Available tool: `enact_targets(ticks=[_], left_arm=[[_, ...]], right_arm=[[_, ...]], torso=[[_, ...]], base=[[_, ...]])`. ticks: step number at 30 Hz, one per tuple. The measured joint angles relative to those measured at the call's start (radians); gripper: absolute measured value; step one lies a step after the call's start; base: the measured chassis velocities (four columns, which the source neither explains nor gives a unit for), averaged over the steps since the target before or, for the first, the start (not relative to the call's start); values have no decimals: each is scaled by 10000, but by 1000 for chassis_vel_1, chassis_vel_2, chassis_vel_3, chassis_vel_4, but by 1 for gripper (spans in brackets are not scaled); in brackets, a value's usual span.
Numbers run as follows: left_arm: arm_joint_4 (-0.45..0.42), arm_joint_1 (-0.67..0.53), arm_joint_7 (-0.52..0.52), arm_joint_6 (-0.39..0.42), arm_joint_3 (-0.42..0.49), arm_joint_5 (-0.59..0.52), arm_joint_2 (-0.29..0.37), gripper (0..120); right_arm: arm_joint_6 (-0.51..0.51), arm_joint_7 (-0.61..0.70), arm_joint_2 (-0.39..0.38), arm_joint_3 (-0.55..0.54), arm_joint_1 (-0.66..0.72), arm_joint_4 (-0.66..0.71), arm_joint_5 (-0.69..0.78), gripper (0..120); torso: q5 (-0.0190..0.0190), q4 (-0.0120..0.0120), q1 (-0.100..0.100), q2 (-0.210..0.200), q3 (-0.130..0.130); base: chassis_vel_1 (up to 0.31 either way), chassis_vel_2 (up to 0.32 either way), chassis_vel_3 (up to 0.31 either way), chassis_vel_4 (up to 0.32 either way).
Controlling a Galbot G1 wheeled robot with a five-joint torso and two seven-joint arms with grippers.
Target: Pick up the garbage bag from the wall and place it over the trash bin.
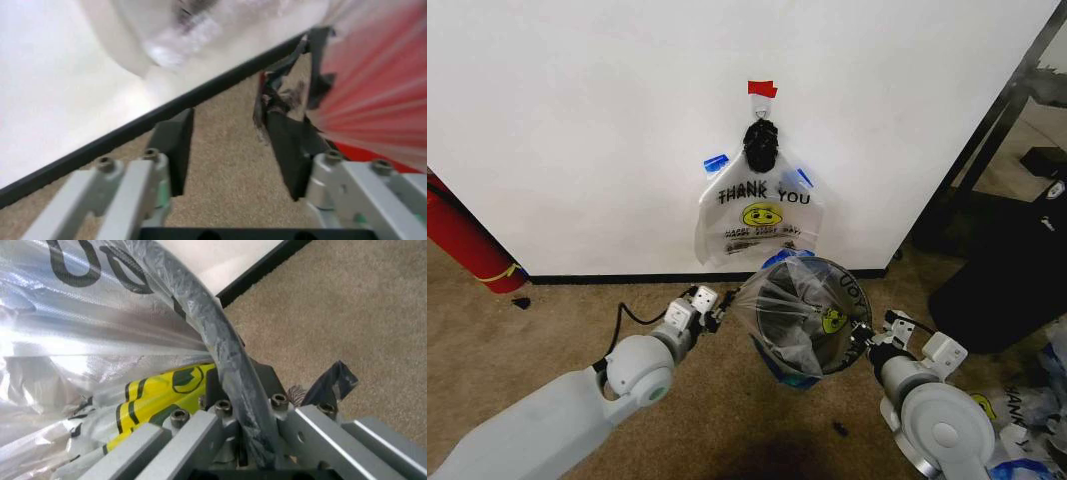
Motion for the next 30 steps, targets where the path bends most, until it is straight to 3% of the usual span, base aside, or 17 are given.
enact_targets(ticks=[8,15,19,22,26,30], left_arm=[[-1303,1448,47,287,-1688,-1243,610,79],[-2102,2144,503,345,-1952,-1551,1067,100],[-2403,2040,370,277,-2061,-1902,1038,100],[-2966,1563,-494,17,-2243,-2645,854,98],[-3646,910,-1058,70,-2103,-3497,883,86],[-4380,225,-1087,353,-1552,-4903,1040,67]], right_arm=[[42,-128,52,32,-6,-187,-288,0],[45,-136,53,6,-13,-145,-354,0],[55,-136,64,-11,-39,-56,-480,0],[205,-207,125,-27,-163,-18,-1053,0],[440,-288,231,-129,-241,-14,-1732,0],[902,-572,481,-444,-254,-38,-2852,0]], torso=[[1,2,0,0,0],[1,2,0,0,0],[1,2,0,0,0],[0,0,0,0,0],[2,-1,0,0,0],[3,3,-1,0,0]], base=[[0,0,0,0],[0,0,0,0],[0,0,0,0],[0,0,0,0],[0,0,0,0],[0,0,0,0]])
